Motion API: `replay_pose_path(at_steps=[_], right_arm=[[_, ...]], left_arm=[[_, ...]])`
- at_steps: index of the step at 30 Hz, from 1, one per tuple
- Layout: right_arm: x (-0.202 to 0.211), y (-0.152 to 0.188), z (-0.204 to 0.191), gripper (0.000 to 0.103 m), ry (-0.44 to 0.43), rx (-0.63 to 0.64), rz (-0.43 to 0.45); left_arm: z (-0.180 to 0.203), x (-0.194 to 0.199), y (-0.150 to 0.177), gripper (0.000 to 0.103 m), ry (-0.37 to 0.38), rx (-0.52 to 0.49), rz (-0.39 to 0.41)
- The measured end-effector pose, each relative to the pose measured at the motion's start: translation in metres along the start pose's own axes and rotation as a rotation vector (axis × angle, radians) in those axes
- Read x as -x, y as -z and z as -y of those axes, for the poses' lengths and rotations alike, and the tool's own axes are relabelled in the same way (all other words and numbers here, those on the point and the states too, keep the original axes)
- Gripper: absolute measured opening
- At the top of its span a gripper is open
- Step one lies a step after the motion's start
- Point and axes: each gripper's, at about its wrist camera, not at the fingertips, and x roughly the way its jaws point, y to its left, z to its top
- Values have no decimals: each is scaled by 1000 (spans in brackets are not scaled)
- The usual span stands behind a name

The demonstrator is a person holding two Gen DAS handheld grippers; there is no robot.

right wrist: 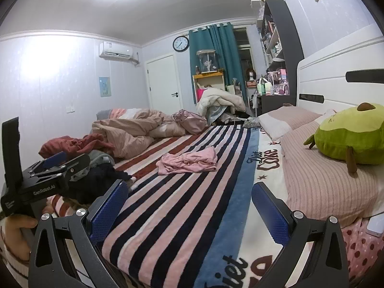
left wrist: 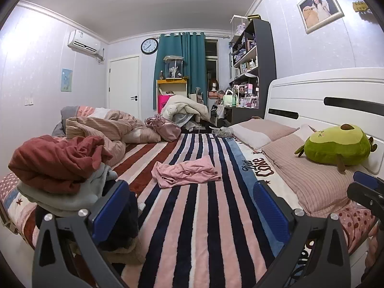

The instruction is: Fold small clothes

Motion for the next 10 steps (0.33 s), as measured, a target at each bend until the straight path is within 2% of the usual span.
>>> replay_pose_path(at_steps=[10], right_arm=[[3,-1,-3,103,11,-9,6]], left_arm=[[0,-1,0,102,21,-2,-23]])
